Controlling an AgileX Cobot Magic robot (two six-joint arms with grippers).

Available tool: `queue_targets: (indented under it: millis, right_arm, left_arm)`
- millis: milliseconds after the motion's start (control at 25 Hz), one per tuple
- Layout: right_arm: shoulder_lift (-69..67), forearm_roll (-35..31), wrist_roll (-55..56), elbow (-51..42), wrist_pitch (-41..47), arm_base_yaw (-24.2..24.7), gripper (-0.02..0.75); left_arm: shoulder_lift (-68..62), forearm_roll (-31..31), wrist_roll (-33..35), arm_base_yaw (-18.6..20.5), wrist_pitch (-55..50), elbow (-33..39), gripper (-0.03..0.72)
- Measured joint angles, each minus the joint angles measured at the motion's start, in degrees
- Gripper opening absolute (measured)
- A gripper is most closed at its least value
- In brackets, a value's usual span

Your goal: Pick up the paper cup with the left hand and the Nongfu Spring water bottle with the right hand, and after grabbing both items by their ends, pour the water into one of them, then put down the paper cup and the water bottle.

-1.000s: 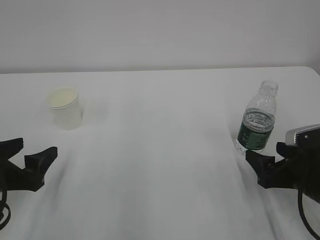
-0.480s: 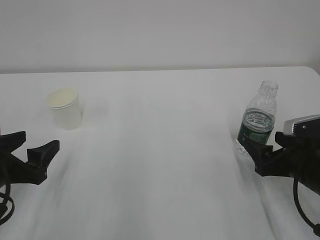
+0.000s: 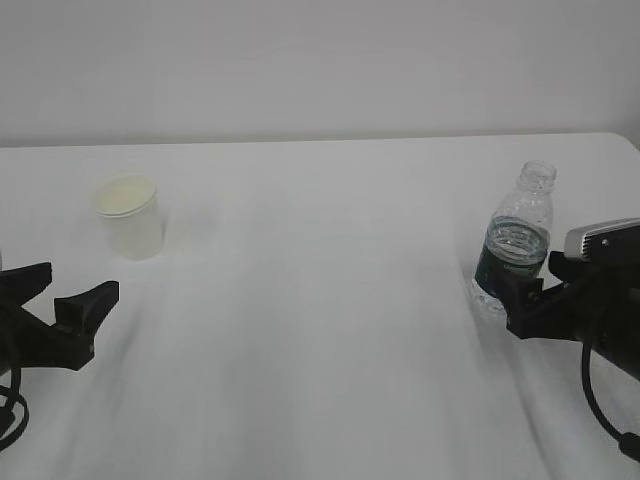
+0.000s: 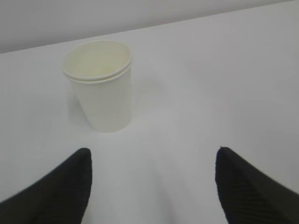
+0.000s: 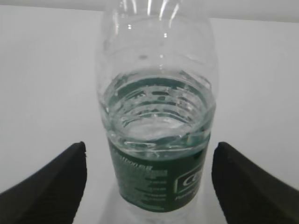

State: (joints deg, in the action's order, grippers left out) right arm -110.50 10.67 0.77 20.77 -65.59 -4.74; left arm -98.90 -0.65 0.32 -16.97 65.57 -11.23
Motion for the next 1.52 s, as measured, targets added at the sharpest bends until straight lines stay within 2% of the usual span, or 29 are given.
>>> queue_targets:
  millis: [720,1520]
  right_arm:
    - [-8.30,-0.40,0.00,4.39,0.19,0.00,0.643]
    - [-10.70,0.34,0.00,10.07,0.05,0.00,0.635]
  left_arm:
    - [0.00,0.00,0.34,0.00,0.00,0.00,0.592]
    - [0.00,0.00,1.54,0.00,0.00,0.00,0.592]
